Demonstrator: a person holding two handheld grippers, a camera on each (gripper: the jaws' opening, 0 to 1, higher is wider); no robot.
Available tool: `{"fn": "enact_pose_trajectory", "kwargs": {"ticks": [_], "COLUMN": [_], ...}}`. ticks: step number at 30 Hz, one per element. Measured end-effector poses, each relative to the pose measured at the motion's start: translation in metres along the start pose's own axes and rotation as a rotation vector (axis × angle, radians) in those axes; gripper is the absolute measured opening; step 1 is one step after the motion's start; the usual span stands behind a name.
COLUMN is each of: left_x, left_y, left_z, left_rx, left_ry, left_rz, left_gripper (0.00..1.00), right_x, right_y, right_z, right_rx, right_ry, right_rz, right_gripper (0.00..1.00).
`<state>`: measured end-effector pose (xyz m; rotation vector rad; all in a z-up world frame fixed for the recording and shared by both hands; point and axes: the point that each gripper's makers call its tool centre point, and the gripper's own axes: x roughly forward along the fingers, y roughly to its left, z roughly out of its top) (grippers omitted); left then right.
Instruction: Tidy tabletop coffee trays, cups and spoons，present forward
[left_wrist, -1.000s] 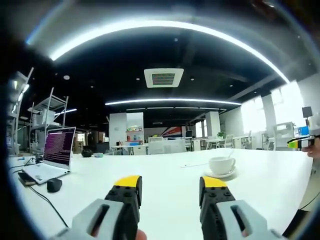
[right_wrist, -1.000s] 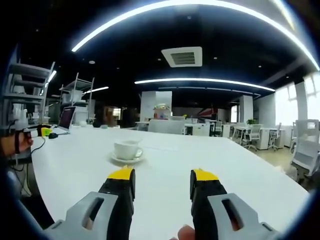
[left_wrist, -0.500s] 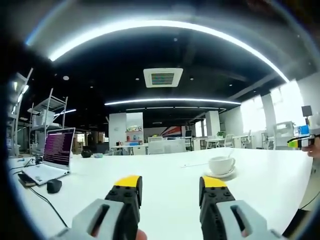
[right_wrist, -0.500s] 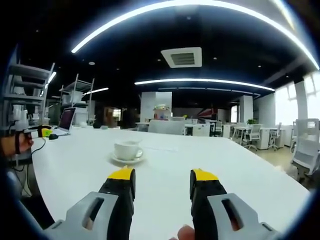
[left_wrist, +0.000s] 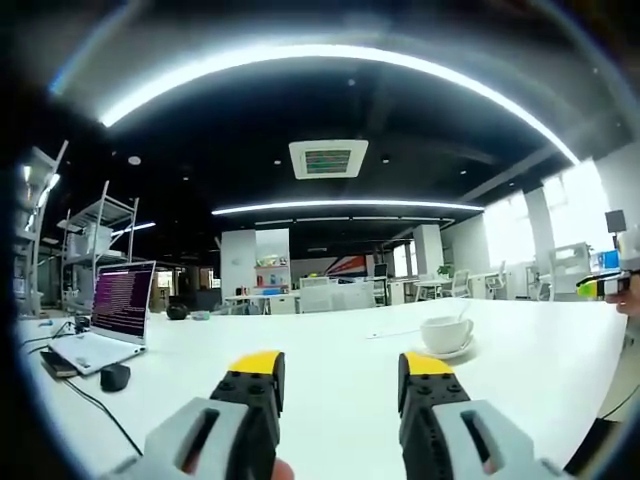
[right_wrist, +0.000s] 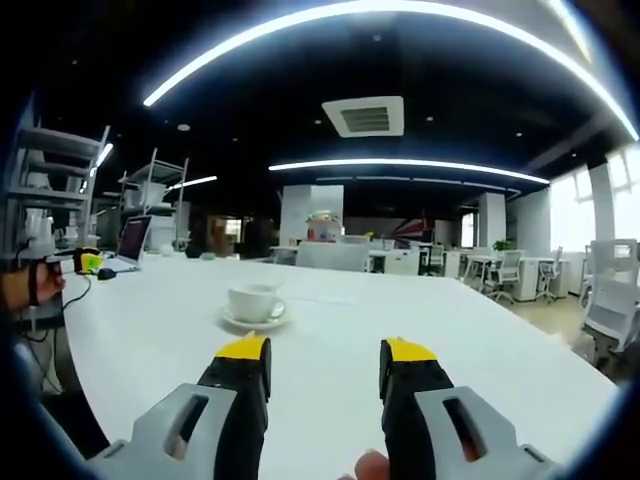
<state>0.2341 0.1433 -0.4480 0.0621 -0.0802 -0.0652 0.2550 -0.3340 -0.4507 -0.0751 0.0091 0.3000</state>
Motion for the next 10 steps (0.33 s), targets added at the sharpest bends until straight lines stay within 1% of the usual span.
{"fn": "enact_pose_trajectory", "kwargs": {"ticks": [1,10], "left_x": [0.0,-0.004], "left_y": [0.001,-0.009], "left_z": [-0.001,0.005], "left_rx": [0.0,0.005], "left_ry": [-0.001,0.001], "left_rz": [-0.001,-0.01], "left_gripper": [0.47,0.47], "right_x": [-0.001,-0.004], "right_y": [0.0,0.001], "right_z": [0.001,0.002], "right_rx": [0.001,0.0], "right_ry": [-0.003,-0.003], "right_rz": [-0.001,0.001], "right_gripper": [0.44,0.44]}}
